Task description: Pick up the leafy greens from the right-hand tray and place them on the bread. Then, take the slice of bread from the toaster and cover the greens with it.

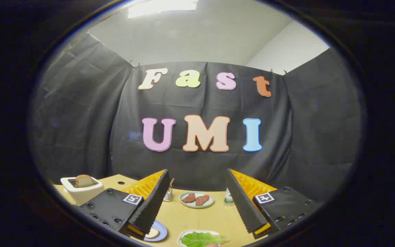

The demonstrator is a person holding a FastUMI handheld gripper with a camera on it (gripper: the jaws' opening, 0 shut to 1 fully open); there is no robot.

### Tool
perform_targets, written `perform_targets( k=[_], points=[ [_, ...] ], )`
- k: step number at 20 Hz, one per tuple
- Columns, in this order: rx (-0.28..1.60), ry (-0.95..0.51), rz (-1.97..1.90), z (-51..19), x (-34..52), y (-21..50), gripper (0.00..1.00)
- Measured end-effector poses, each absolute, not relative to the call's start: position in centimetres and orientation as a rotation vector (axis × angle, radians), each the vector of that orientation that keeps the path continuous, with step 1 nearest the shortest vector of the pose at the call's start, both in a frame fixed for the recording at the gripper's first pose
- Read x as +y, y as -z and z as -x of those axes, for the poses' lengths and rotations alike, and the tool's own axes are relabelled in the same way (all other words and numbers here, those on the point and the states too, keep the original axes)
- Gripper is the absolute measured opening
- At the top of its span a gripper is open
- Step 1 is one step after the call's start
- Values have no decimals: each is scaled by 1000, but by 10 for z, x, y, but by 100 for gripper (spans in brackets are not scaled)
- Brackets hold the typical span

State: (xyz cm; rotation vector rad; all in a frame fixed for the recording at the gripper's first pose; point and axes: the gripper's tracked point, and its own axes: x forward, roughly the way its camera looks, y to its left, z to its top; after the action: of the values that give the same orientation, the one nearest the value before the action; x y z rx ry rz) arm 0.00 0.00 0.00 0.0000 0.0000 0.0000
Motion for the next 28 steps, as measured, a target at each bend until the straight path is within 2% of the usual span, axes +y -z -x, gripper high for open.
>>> perform_targets(
  k=[28],
  points=[
    [-7, 34, -4, -6, -35, -4, 100]
  ],
)
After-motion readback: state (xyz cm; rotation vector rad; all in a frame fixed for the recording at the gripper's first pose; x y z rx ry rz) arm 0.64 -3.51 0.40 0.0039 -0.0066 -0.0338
